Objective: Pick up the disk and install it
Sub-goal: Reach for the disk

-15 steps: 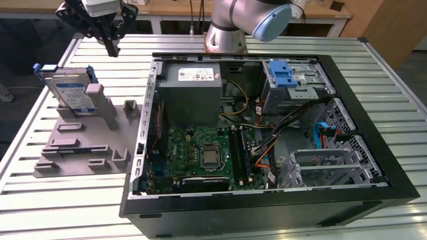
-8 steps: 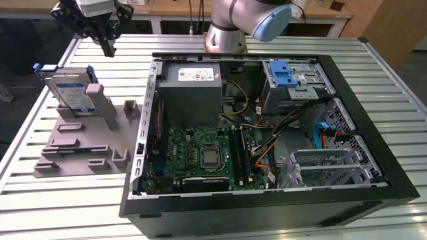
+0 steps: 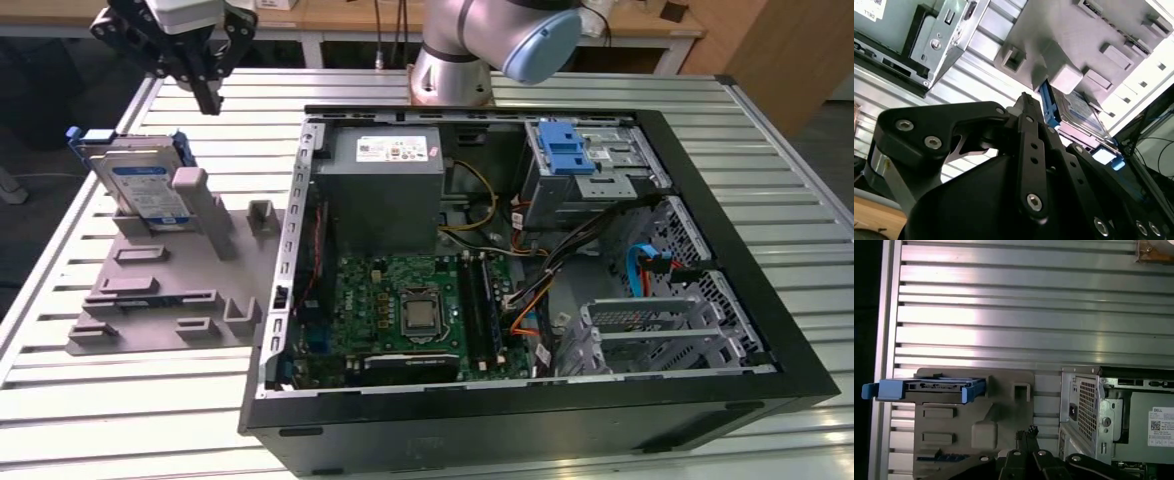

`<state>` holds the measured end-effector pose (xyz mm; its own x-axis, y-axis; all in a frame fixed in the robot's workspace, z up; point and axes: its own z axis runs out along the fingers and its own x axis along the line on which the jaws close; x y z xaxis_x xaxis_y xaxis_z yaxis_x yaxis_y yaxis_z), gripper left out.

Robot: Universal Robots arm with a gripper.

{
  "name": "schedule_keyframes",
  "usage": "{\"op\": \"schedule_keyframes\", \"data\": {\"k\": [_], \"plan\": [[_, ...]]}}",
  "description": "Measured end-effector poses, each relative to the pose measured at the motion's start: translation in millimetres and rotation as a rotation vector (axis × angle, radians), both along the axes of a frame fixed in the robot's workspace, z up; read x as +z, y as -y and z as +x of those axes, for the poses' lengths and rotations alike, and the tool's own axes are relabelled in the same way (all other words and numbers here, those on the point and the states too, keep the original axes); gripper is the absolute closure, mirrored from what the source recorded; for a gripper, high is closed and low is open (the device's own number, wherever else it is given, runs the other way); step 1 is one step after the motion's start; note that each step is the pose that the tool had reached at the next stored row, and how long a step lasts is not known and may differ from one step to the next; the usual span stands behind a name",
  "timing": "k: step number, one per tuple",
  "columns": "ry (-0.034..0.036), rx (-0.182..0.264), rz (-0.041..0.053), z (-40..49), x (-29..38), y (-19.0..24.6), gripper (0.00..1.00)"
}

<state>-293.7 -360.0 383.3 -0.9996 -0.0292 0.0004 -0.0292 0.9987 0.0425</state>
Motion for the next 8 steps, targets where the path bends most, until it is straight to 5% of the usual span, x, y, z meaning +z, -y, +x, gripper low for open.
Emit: {"op": "schedule_keyframes", "data": {"k": [8], "plan": [[-0.0001,0.0,0.0,-18.9,-0.5,-3.1,0.89]]}}
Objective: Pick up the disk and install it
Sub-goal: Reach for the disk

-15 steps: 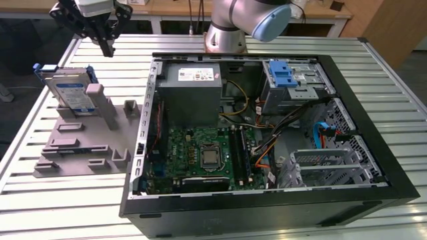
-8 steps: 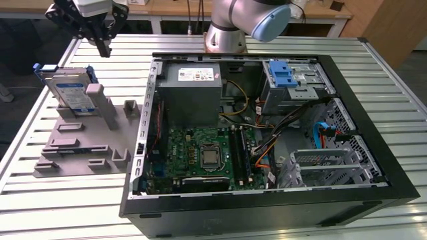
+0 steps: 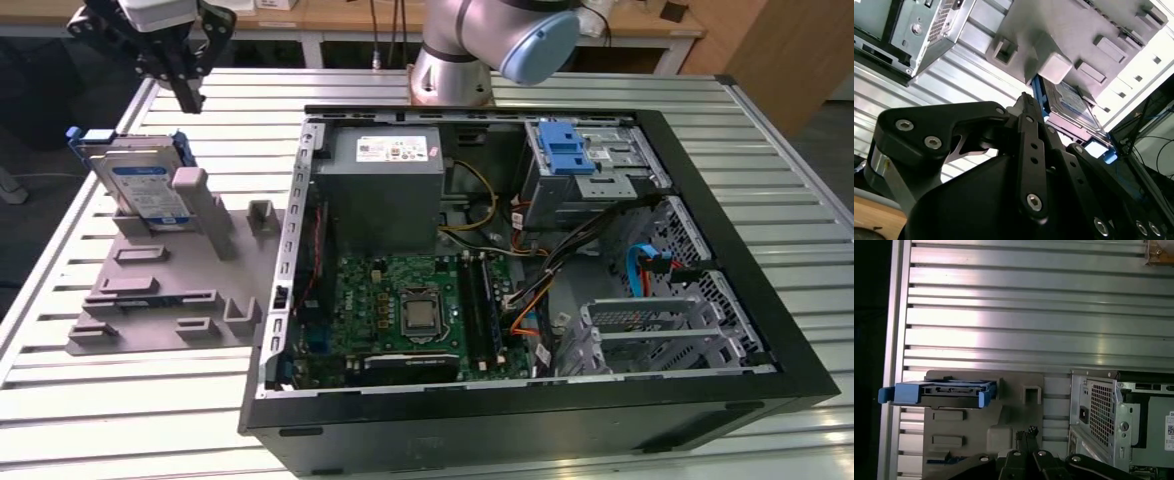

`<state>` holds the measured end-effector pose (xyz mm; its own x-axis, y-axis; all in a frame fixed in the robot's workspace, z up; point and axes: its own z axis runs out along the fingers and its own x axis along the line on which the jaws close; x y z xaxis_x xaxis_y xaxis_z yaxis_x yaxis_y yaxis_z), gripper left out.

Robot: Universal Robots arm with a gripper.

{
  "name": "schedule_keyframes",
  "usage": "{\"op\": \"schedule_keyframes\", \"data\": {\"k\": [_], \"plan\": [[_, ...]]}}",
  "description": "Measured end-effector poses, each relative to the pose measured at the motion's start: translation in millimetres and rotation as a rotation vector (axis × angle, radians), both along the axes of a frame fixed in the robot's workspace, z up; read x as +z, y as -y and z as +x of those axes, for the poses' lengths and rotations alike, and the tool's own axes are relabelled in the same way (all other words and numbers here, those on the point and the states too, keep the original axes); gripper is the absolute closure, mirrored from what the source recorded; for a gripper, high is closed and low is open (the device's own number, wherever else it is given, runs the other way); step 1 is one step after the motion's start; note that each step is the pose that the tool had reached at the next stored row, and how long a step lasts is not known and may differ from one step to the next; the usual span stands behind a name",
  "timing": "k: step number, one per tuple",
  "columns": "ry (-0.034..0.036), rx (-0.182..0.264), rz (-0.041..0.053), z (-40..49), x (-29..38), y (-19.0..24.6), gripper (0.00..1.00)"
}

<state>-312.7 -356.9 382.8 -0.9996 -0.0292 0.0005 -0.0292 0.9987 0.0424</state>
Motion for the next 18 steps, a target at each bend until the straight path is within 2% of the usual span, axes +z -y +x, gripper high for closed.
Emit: {"op": "schedule_keyframes", "data": {"k": [18], "plan": [[-0.0004,0.0,0.0001,-31.6,-2.2,-4.6,0.89]]}}
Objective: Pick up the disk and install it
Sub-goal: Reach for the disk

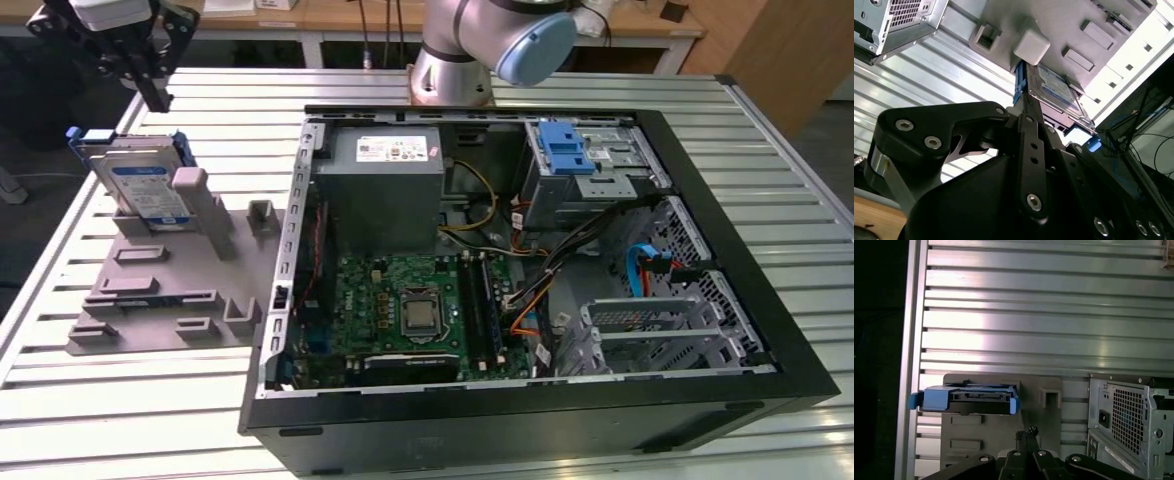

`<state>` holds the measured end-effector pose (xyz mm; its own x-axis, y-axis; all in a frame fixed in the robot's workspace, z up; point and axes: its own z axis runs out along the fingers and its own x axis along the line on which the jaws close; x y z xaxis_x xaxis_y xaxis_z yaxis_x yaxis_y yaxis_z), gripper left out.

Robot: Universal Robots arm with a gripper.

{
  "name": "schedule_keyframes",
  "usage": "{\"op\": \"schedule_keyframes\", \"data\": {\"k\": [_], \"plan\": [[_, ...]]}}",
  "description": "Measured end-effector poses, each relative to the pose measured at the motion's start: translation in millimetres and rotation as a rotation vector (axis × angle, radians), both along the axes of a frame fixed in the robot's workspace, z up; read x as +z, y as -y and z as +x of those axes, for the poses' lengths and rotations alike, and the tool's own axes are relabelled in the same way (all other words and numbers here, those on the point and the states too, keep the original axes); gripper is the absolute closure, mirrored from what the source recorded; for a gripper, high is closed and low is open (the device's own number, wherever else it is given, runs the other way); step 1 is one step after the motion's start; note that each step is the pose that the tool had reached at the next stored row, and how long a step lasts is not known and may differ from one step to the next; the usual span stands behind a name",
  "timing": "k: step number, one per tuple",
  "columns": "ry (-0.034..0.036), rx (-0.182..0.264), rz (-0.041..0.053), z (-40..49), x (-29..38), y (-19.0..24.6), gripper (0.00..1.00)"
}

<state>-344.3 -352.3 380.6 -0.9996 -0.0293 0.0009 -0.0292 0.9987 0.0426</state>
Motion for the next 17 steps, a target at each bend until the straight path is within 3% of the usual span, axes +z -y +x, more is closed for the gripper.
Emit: {"op": "schedule_keyframes", "data": {"k": [5,17], "plan": [[-0.0001,0.0,0.0,-0.8,0.0,0.0,0.89],[-0.0001,0.0,-0.0001,-17.3,-0.9,-0.7,0.89]]}}
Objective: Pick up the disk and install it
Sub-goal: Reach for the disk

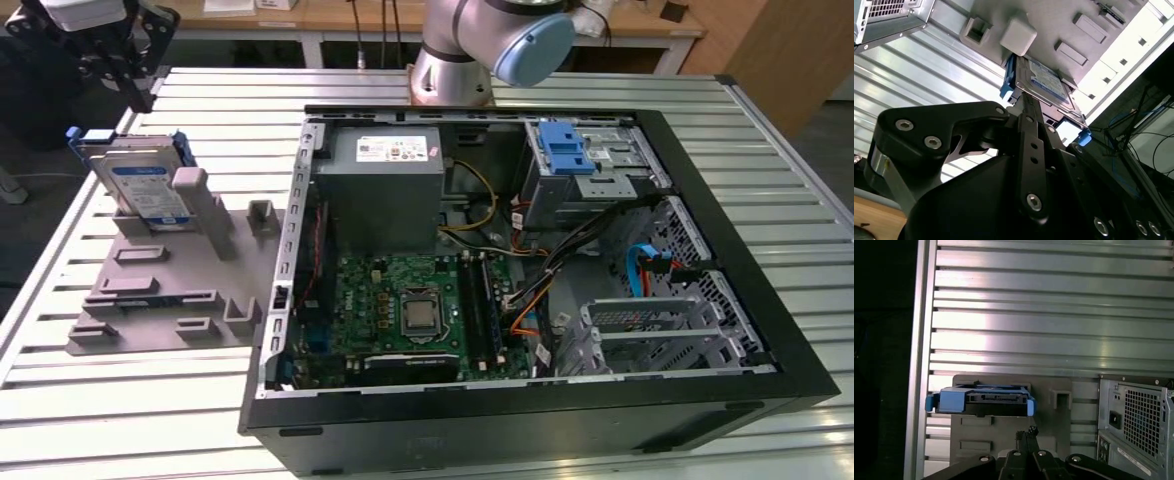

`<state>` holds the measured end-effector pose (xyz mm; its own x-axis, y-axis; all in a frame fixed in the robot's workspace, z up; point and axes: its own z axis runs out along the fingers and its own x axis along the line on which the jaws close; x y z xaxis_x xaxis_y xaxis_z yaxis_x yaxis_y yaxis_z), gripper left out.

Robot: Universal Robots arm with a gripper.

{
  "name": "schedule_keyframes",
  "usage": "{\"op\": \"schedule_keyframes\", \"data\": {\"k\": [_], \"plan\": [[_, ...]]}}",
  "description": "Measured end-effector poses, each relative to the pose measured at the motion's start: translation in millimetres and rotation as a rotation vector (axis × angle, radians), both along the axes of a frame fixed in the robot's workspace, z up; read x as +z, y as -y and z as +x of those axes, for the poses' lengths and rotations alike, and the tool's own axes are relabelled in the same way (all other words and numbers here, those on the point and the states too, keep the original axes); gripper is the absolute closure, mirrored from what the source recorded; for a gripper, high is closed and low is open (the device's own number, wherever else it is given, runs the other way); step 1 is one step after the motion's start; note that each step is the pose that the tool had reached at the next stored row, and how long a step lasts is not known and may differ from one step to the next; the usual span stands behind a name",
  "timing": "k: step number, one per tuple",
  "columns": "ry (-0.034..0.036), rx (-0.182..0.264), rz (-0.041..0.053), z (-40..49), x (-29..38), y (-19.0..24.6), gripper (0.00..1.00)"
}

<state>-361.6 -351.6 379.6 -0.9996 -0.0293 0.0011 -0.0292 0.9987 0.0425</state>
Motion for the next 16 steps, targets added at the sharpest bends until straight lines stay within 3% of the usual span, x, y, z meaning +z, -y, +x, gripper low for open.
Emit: {"op": "schedule_keyframes", "data": {"k": [16], "plan": [[0.0001,0.0,0.0,-19.7,-2.2,-1.2,0.89]]}}
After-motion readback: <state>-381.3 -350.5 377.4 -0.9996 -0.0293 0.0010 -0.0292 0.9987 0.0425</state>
